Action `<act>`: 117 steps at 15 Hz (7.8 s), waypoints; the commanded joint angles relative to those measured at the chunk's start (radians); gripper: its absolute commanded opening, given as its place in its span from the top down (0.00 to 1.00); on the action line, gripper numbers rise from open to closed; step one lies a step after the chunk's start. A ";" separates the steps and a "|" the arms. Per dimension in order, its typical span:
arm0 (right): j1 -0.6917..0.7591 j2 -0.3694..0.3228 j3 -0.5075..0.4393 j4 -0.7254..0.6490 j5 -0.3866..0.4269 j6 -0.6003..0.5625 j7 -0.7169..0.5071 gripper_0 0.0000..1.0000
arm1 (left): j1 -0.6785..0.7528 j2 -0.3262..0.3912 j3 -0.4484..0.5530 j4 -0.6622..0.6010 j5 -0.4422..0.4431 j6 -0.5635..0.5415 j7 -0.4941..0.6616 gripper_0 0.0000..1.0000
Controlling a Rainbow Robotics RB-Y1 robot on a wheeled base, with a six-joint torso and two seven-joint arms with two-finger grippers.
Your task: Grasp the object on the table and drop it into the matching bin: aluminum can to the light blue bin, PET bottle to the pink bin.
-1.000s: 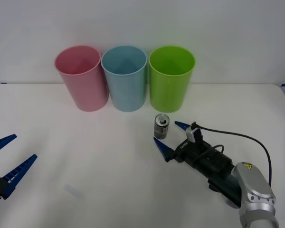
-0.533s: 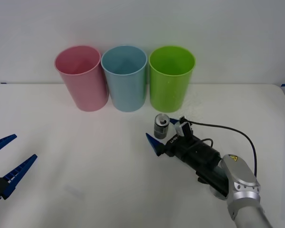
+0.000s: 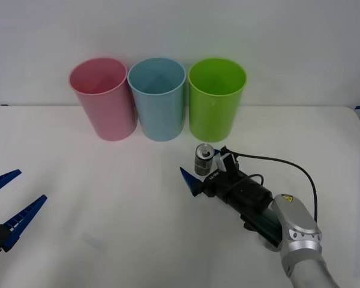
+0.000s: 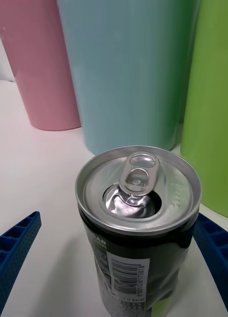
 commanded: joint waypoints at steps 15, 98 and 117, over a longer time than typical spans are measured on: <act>0.003 -0.040 0.017 -0.002 -0.077 -0.054 0.014 1.00 | 0.000 0.000 0.000 0.000 0.000 0.000 0.000 0.00; -0.571 0.016 0.100 0.000 0.386 0.302 -0.870 0.66 | 0.000 0.000 0.000 0.000 0.000 0.000 0.000 0.00; -0.537 0.016 0.107 -0.066 0.197 0.112 -0.772 0.00 | 0.000 0.000 0.000 0.000 0.000 0.000 0.000 0.00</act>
